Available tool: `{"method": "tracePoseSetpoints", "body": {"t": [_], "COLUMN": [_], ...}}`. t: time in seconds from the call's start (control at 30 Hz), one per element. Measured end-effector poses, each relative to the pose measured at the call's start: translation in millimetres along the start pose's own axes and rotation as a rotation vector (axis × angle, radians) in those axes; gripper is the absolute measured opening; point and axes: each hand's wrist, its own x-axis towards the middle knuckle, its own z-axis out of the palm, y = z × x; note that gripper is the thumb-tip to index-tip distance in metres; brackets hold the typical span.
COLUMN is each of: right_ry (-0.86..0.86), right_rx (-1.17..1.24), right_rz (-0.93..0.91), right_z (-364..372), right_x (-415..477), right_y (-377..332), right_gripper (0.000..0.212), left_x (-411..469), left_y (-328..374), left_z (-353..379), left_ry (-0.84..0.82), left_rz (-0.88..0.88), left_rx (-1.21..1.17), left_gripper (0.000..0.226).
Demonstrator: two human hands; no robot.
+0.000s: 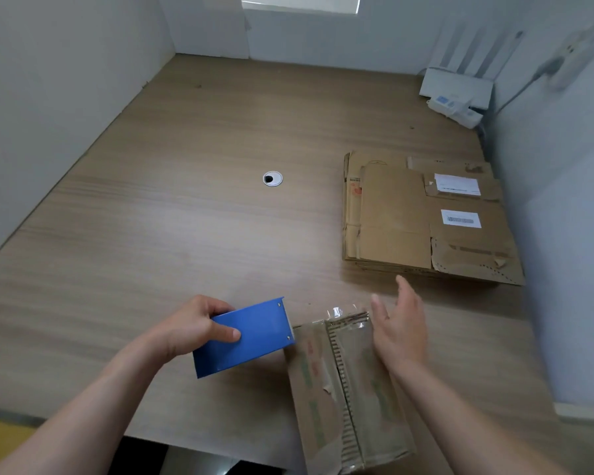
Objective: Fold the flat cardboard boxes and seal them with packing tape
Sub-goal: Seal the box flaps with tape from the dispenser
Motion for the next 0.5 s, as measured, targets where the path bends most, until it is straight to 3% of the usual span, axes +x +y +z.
{"method": "tracePoseSetpoints", "body": {"t": [0.07,0.13,0.27,0.5], "right_ry": [-0.009,-0.177,-0.506,-0.547], "right_rx": [-0.102,-0.288,-0.536,-0.602], "right_rz": [-0.331,-0.588,-0.528,-0.496], "right_z": [1.3,11.2,15.4,7.7], "right_x": [-9.0,-22.8,-31.7,-36.2], "right_y": [-10.5,-10.9,-1.6,-12.1], "right_gripper": [0.06,0.06,0.073,0.07], "left_x": [-0.4,-1.2,-2.1,-31.3], "left_y": [-0.9,-2.8,-4.6,-47.6], "left_z": [0.8,1.4,2.5,-50.7], "left_ry": [0.013,0.013,0.002,0.005], "left_rz": [-0.01,-0.019,-0.002,-0.058], "left_rx": [0.003,-0.01,0.006,0.063], "left_gripper": [0.034,0.035,0.035,0.05]}}
